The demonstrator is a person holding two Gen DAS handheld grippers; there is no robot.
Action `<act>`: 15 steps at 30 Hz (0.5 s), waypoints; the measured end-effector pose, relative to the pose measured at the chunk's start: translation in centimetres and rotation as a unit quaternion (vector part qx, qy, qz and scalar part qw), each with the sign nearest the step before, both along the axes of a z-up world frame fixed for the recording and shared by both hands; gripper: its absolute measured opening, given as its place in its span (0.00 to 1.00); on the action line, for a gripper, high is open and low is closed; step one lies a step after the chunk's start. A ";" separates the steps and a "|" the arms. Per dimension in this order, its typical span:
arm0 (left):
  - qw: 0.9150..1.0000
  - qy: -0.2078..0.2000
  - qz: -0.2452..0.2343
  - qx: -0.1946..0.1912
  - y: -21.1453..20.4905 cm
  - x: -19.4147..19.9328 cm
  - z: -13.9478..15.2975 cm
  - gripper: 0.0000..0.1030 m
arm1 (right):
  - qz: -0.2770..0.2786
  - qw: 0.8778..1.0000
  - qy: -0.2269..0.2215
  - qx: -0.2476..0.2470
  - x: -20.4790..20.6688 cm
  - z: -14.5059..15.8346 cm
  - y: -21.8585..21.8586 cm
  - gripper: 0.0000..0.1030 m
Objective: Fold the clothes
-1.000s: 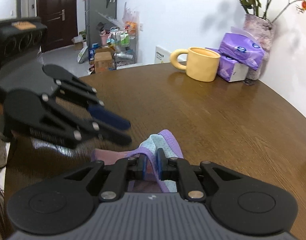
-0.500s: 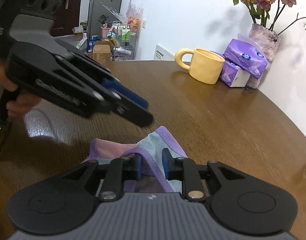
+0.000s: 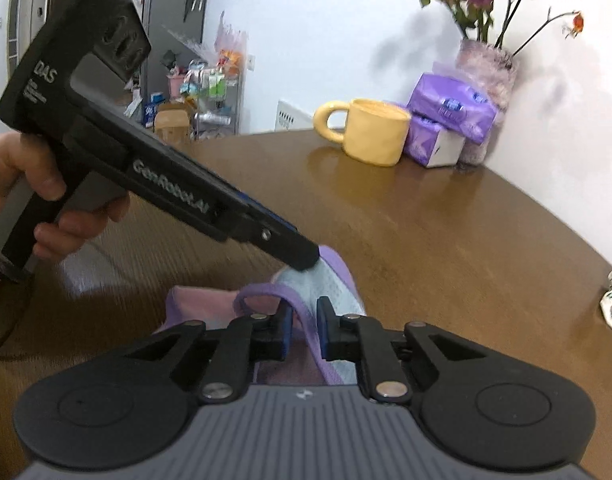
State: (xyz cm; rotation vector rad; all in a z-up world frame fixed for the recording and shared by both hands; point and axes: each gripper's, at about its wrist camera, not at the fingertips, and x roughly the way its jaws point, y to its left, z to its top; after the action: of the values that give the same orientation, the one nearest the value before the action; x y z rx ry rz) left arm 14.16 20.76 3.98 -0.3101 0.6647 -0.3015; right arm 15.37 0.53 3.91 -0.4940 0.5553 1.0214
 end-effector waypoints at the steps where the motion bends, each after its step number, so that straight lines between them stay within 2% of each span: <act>1: 1.000 -0.002 0.002 0.005 0.0 -0.2 0.0 0.28 | 0.004 1.000 -0.002 -0.005 -0.1 -0.2 0.1 0.15; 5: 1.000 -0.008 0.010 0.027 0.1 -1.0 0.1 0.28 | 0.012 0.999 -0.041 -0.022 -1.0 -0.8 0.8 0.18; 9: 0.998 -0.030 0.019 0.059 -0.4 -2.1 0.7 0.28 | 0.015 0.999 -0.030 -0.016 -1.0 -0.7 1.0 0.19; 13: 0.996 -0.060 0.018 0.057 -1.0 -2.7 1.6 0.27 | 0.014 1.000 -0.019 -0.011 -1.1 -0.4 0.9 0.35; 14: 0.996 -0.065 0.015 0.058 -1.3 -2.7 1.8 0.25 | 0.010 1.000 -0.022 -0.011 -1.2 -0.2 0.7 0.35; 15: 0.996 -0.071 0.009 0.061 -1.8 -2.6 2.0 0.16 | 0.008 1.000 -0.016 -0.009 -1.2 0.0 0.3 0.35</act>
State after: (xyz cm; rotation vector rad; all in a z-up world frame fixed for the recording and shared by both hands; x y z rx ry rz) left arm 11.53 18.92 5.94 -0.1769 0.5363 -0.2616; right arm 14.12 0.81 3.92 -0.5296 0.5334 1.0232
